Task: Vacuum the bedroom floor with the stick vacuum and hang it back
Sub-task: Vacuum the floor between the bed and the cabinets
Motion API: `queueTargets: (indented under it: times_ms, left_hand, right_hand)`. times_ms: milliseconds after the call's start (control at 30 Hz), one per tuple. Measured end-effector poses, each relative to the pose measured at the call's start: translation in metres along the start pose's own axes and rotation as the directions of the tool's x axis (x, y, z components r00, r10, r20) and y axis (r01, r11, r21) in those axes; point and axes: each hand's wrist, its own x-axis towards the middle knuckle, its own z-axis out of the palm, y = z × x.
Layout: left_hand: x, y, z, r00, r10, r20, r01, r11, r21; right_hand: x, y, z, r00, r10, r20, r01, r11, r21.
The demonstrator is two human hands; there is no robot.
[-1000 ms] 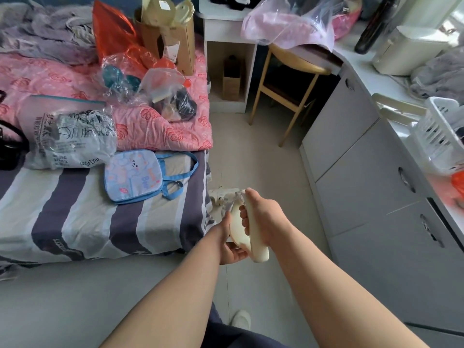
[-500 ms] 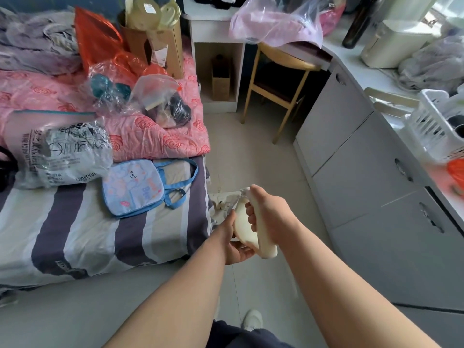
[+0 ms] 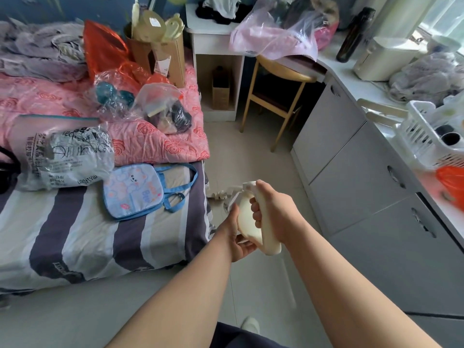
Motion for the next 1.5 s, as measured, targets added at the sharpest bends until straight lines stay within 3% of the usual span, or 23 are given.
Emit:
queueTargets:
  times_ms: [667, 1500]
  left_hand:
    - [0.005, 0.011, 0.009, 0.993, 0.116, -0.025, -0.116, 0.993, 0.011]
    - [0.025, 0.022, -0.011, 0.989, -0.141, -0.049, 0.138, 0.989, -0.057]
  right_hand:
    - [0.015, -0.01, 0.006, 0.999, -0.038, -0.006, 0.038, 0.997, 0.06]
    - [0.034, 0.003, 0.02, 0.998, 0.067, 0.001, -0.067, 0.998, -0.002]
